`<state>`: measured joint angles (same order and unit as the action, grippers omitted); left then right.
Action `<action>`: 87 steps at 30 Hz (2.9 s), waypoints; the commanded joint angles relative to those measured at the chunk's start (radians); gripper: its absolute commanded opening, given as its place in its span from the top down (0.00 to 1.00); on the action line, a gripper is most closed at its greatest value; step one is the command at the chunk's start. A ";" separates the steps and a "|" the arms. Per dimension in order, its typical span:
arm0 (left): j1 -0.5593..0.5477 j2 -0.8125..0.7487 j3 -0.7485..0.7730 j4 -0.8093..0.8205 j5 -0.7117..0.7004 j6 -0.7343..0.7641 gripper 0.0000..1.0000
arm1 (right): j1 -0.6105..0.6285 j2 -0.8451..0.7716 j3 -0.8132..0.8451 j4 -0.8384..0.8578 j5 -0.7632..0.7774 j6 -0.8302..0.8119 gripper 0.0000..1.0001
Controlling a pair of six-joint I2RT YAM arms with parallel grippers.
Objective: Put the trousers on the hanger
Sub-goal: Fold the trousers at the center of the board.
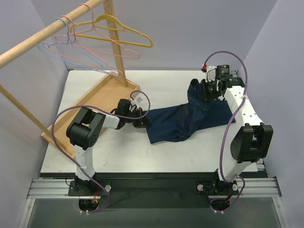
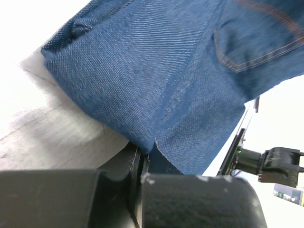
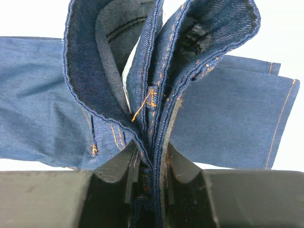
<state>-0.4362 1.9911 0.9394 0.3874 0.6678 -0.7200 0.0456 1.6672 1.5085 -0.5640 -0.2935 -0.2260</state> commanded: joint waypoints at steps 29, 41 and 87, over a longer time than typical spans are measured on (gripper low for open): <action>0.263 -0.462 -0.053 -0.608 -0.175 0.343 0.20 | 0.431 -0.190 0.242 0.003 0.074 0.326 1.00; 0.269 -0.479 -0.045 -0.633 -0.204 0.349 0.20 | 0.410 -0.218 0.314 -0.031 0.054 0.281 1.00; 0.109 -0.186 0.188 -0.519 -0.208 0.287 0.21 | 0.013 -0.281 -0.266 0.260 0.667 0.194 0.00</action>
<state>-0.3199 1.7752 1.0760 -0.1604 0.4484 -0.4412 0.0822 1.4006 1.2999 -0.4599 -0.0330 -0.0444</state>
